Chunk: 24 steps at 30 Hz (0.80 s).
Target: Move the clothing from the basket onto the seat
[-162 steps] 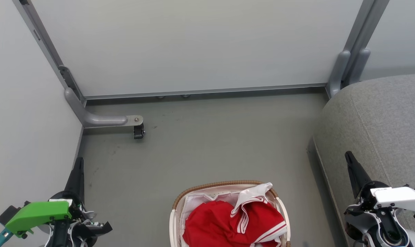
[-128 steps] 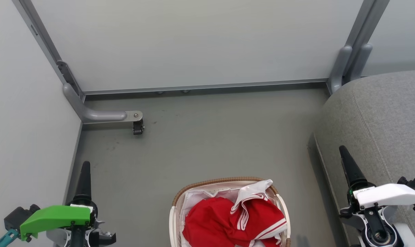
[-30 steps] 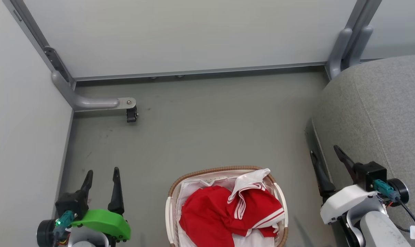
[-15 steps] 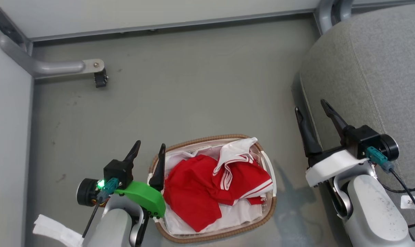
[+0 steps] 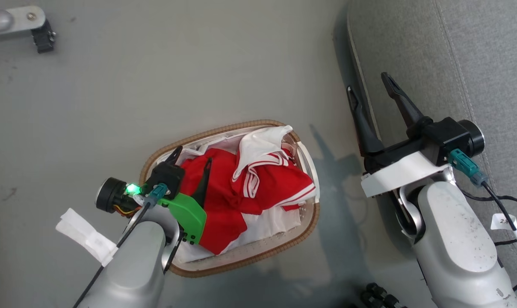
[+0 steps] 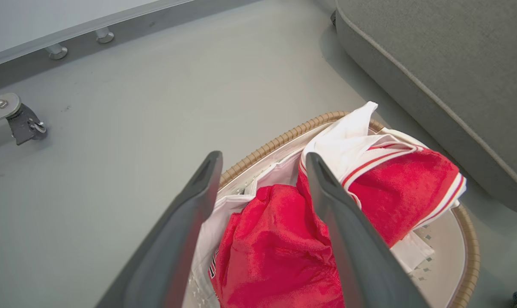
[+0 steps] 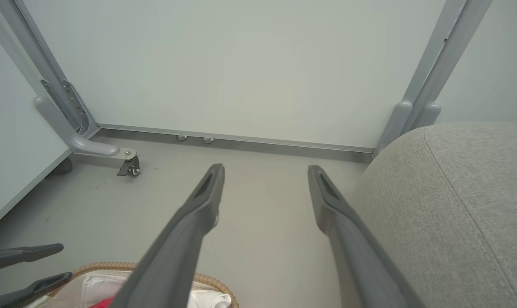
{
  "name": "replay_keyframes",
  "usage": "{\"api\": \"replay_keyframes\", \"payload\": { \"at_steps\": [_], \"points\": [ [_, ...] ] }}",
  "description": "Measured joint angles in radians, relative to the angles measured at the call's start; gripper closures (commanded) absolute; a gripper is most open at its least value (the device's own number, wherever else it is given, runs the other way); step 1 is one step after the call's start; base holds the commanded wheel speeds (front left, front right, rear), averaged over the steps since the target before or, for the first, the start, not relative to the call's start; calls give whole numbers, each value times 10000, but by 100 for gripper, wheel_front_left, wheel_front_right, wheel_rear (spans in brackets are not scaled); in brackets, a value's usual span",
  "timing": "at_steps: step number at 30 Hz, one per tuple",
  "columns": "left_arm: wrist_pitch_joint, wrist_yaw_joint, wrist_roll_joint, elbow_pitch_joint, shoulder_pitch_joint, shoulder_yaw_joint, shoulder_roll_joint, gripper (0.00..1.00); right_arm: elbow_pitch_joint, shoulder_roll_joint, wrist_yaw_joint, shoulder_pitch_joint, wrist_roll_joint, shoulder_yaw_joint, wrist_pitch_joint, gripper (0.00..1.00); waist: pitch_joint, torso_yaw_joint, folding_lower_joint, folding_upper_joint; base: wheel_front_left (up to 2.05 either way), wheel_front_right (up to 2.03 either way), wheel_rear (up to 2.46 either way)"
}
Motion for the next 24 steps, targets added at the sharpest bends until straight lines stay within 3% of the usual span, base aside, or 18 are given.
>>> {"api": "replay_keyframes", "payload": {
  "at_steps": [13, 24],
  "points": [
    [0, 92, 1398, 2512, -1649, -1638, 454, 0, -527, 61, 0, -498, 673, 709, 0, 0, 1831, -916, 1, 0, 0, 0, 0],
    [151, 1122, 2196, 4493, -2930, -2351, 648, 0, -583, 63, 0, -523, 940, 976, 0, 0, 2757, -1433, 0, 0, 0, 0, 0]
  ]
}}
